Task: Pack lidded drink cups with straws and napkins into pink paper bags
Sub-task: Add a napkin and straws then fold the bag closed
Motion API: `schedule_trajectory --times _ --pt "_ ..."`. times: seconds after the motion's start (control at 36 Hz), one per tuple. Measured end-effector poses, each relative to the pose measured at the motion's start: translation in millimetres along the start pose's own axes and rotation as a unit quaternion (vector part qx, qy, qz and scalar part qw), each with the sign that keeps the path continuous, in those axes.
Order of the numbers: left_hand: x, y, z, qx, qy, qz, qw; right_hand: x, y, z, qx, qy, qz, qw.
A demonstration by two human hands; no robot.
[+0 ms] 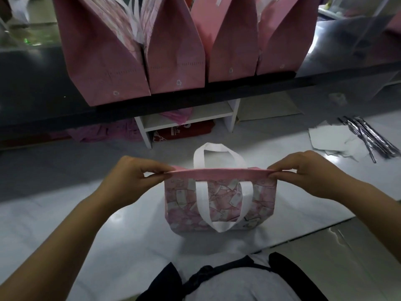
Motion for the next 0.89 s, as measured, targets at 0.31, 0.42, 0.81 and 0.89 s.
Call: schedule_trajectory --times 0.31,0.42,0.81,0.89 --pt "-16 -17 3 -0.004 0.027 -0.117 0.993 12 2 -7 -0.02 -0.02 -0.037 0.999" --pt "-29 -24 -11 -0.048 0.037 -0.191 0.98 24 -1 -13 0.02 -0.032 -0.11 0.993" --pt "10 -157 -37 0.186 0.118 0.043 0.974 111 -33 3 -0.016 -0.098 -0.279 0.955" --pt "18 -185 -35 0.223 0.133 0.096 0.961 105 -43 16 -0.092 -0.084 -0.266 0.956"
Point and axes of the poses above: each hand's wrist, its own x-axis away from the middle knuckle, its own y-axis out of the back of the hand, z = x × y, the point moved 4 cm from there along -x, towards the middle knuckle, and after that the axes turned 4 degrees about x, right-handed, at the moved point
